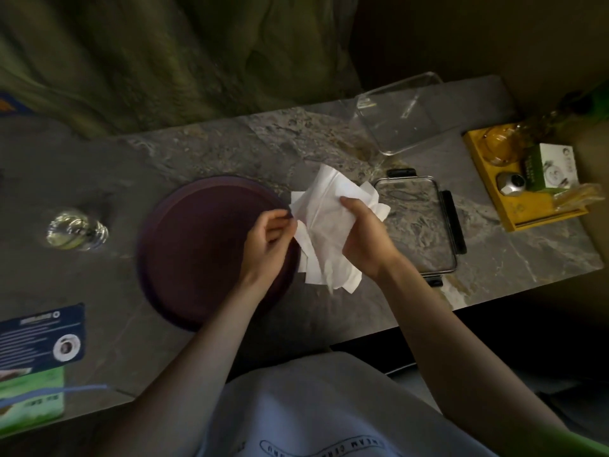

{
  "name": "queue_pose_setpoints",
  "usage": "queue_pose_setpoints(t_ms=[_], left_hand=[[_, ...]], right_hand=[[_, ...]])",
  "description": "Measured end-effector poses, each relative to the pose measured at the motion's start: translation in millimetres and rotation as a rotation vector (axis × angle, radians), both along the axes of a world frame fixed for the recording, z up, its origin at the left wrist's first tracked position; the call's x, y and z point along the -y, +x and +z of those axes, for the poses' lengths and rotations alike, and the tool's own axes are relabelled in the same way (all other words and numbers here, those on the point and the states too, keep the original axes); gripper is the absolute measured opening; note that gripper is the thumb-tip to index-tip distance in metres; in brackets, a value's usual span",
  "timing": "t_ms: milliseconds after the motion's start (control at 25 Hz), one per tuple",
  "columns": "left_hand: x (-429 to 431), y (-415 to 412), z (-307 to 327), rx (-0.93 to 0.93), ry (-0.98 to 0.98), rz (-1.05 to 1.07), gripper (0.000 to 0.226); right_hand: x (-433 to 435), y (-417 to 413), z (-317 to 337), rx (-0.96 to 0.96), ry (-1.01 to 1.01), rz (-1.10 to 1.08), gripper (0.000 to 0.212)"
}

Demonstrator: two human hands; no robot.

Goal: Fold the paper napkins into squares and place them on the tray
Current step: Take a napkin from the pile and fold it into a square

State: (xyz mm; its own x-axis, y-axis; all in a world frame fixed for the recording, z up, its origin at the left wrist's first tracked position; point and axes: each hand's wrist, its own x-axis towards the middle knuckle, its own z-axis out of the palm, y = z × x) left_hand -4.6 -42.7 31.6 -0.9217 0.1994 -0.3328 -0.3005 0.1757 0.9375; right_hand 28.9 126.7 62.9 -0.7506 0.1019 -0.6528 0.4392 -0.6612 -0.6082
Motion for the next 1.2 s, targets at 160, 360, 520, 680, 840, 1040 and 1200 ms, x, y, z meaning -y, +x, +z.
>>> queue_pose_setpoints(t_ms=[160, 360, 520, 680, 840, 1040, 1200], left_hand=[[44.0, -18.8, 11.4, 0.154, 0.004, -0.044, 0.06], [96.4, -42.0, 14.5, 0.295, 0.124, -0.101, 0.106], [122.0, -47.8, 20.8, 0.363, 0.268, -0.028, 0.067], [150.3, -44.9, 28.3, 0.434, 0.291, -0.037, 0.028], [182.5, -41.6, 30.2, 0.728, 0.335, -0.088, 0.053], [203.0, -40.1, 35.8, 0.502, 0.398, -0.056, 0.044], [217.0, -40.5, 45.2, 0.291, 0.516, 0.011, 0.041]], right_hand=[[24.9, -5.2, 13.2, 0.06, 0.019, 0.07, 0.052], [52.2, -13.6, 37.3, 0.08, -0.022, 0.169, 0.035], [68.5, -20.5, 46.6, 0.065, -0.03, 0.195, 0.032], [79.8, -26.1, 53.4, 0.025, -0.056, 0.214, 0.035], [96.0, -32.4, 54.5, 0.032, -0.089, 0.234, 0.038], [117.6, -39.3, 57.9, 0.013, -0.093, 0.271, 0.037], [128.6, -41.2, 56.8, -0.05, -0.101, 0.31, 0.05]])
